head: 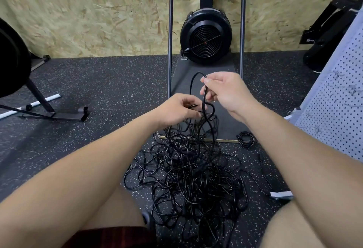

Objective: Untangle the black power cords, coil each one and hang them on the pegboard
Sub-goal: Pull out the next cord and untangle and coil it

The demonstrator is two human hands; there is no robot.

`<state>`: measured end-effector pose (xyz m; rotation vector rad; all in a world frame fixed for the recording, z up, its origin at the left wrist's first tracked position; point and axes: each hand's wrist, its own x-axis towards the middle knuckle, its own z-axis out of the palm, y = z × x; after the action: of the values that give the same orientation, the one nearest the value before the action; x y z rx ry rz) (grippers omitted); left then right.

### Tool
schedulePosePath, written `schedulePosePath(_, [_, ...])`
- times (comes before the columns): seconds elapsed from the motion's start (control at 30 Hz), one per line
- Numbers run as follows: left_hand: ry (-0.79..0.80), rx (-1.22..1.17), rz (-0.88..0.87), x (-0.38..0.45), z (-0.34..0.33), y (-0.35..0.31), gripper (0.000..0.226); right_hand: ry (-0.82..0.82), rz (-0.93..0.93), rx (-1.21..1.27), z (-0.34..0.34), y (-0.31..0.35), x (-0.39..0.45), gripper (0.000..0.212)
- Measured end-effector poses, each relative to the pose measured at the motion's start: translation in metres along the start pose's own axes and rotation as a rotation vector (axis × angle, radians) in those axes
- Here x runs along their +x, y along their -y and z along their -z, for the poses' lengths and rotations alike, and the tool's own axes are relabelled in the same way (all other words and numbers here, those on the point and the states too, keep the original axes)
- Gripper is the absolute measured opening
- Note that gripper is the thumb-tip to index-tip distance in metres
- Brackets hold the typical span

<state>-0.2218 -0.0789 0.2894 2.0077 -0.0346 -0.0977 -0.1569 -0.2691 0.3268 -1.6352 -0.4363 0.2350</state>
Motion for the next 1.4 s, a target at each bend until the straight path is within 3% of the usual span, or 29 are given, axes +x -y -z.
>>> schedulePosePath(0.17, [0.046, 0.209, 0.068, 0.004, 0.001, 0.004, 0.065, 0.028, -0.022, 0.070, -0.003, -0.002, 0.002, 0.021])
schedulePosePath(0.27, [0.143, 0.217, 0.058, 0.002, -0.003, 0.005, 0.048, 0.040, -0.018, 0.073, -0.005, -0.004, 0.002, 0.021])
schedulePosePath(0.4, [0.135, 0.168, 0.045, 0.001, -0.006, 0.016, 0.018, 0.020, -0.045, 0.089, -0.001, -0.009, 0.006, 0.020])
schedulePosePath(0.57, [0.211, -0.067, 0.124, -0.004, -0.003, 0.018, 0.025, -0.004, -0.106, 0.154, 0.005, -0.015, 0.007, 0.023])
schedulePosePath(0.67, [0.082, -0.144, 0.147, -0.004, -0.004, 0.013, 0.032, 0.027, -0.085, -0.081, 0.009, -0.021, 0.009, 0.031])
schedulePosePath(0.73, [0.006, -0.154, 0.146, -0.003, -0.004, 0.007, 0.036, 0.050, 0.059, -0.434, 0.009, -0.022, 0.005, 0.035])
schedulePosePath(0.8, [0.006, -0.197, 0.147, -0.003, -0.003, 0.004, 0.041, 0.097, 0.186, -0.615, 0.005, -0.023, -0.001, 0.051])
schedulePosePath(0.87, [0.026, -0.193, 0.155, -0.002, -0.003, 0.003, 0.046, 0.175, 0.208, -0.680, 0.000, -0.023, -0.007, 0.056])
schedulePosePath(1.0, [0.043, -0.134, 0.153, -0.005, -0.004, 0.004, 0.051, 0.231, 0.191, -0.827, -0.004, -0.030, -0.006, 0.025])
schedulePosePath(1.17, [0.154, -0.124, 0.128, -0.010, 0.006, 0.004, 0.030, 0.240, 0.231, -0.924, 0.004, -0.034, -0.001, 0.015])
schedulePosePath(1.27, [0.123, -0.187, 0.135, -0.011, 0.016, 0.004, 0.028, 0.169, 0.201, -0.958, 0.012, -0.041, 0.005, 0.016])
schedulePosePath(1.4, [0.052, -0.090, 0.094, -0.010, 0.030, 0.015, 0.015, 0.021, 0.114, -0.924, 0.026, -0.048, 0.012, 0.024])
